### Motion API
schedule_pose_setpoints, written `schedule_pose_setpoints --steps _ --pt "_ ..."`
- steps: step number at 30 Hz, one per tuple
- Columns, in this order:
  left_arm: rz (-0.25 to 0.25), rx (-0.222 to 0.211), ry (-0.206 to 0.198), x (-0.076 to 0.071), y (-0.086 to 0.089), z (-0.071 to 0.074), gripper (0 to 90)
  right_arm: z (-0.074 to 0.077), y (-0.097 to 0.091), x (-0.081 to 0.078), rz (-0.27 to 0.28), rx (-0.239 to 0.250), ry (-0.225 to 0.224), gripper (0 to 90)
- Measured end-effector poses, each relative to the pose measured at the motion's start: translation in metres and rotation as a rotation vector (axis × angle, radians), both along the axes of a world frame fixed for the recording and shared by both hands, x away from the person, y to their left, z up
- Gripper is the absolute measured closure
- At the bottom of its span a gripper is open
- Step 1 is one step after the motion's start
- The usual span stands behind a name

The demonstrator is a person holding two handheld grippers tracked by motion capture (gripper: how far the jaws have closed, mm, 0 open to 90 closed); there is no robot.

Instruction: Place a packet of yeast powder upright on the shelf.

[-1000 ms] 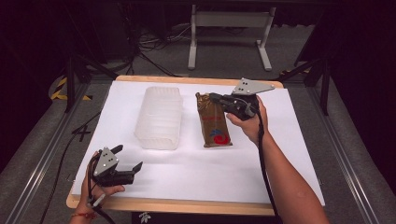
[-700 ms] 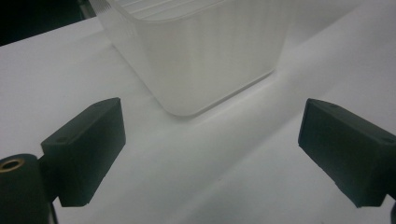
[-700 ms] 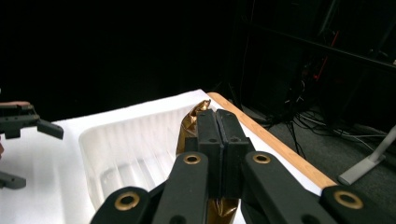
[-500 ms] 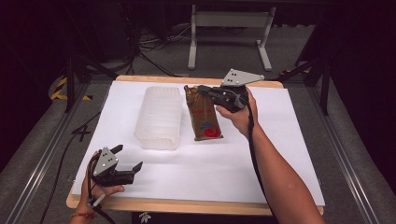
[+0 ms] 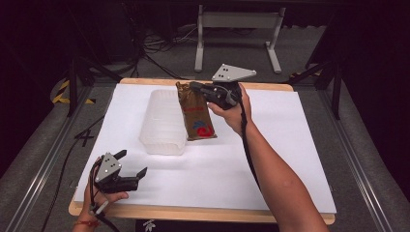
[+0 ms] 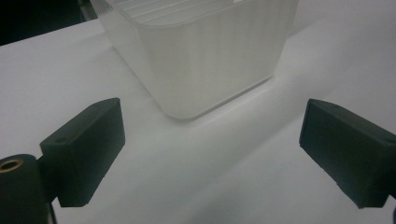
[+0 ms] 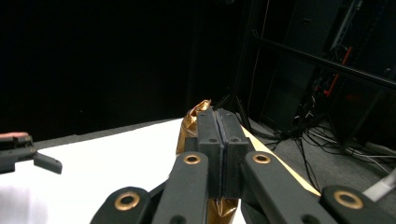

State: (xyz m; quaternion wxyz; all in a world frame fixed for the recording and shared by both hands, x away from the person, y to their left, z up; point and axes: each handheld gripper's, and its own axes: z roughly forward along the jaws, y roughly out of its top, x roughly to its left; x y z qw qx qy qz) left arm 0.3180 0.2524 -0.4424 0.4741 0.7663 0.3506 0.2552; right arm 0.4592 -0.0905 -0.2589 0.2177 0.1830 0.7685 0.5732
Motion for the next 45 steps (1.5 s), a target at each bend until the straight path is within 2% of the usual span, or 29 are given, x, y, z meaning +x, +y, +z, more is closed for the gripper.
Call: schedule_pose_setpoints --steps 4,12,20,27,30,34,38,40,45 --pt "0.004 0.005 0.003 -0.003 0.001 -0.001 7.6 0.003 0.01 0.005 0.013 0.009 0.001 89.5" --pt "0.015 0.005 0.002 -0.009 0.005 -0.001 7.6 0.004 0.036 0.012 0.02 -0.007 -0.003 89.5" --pt "0.019 -0.005 0.001 -0.009 0.008 -0.001 7.6 -0.006 0.062 0.017 0.026 -0.042 0.009 89.4" --pt "0.012 -0.003 0.002 -0.008 0.006 -0.001 7.6 -0.011 0.069 0.024 0.002 -0.039 0.022 89.4" --pt "0.007 0.001 0.004 -0.007 0.005 -0.001 7.6 -0.011 0.069 0.028 0.008 -0.012 0.045 89.4" --pt "0.004 0.001 0.006 -0.007 0.005 -0.002 7.6 -0.015 0.079 0.026 -0.004 -0.038 0.029 89.4" --pt "0.004 0.0 0.008 -0.007 0.005 -0.002 7.6 -0.021 0.088 0.026 -0.015 -0.041 0.029 89.4" --pt "0.002 0.004 0.009 -0.007 0.005 -0.002 7.6 -0.025 0.093 0.028 -0.004 -0.039 0.05 89.4" --pt "0.005 0.005 0.004 -0.006 0.006 -0.003 7.6 -0.032 0.103 0.021 0.012 -0.045 0.044 89.4"
